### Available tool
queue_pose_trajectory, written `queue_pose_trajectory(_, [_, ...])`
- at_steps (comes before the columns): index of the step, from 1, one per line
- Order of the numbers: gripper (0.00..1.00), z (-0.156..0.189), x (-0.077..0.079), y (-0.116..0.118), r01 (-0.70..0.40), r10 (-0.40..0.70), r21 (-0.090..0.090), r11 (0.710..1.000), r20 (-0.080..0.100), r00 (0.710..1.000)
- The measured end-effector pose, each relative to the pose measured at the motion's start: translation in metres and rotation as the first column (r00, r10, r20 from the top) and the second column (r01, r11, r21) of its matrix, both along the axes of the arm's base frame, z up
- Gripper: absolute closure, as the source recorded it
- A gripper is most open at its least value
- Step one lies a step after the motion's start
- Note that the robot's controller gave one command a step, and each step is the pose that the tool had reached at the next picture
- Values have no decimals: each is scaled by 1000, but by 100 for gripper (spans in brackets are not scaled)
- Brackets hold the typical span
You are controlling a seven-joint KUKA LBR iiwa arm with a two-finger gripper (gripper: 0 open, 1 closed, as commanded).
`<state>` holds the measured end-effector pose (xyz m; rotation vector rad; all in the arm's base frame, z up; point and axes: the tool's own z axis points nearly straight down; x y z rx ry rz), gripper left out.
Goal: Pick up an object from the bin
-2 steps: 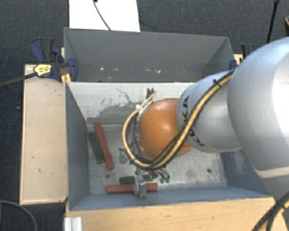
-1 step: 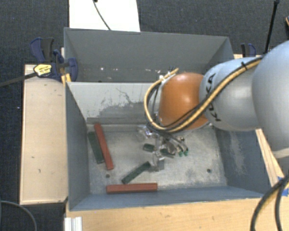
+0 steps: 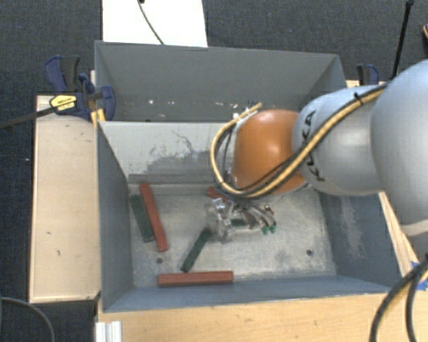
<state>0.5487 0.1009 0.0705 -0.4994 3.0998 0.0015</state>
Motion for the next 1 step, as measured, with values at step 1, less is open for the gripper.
queue_pose_trajectory(1, [0,0,0,0,4,-4,0,1000,0,1000])
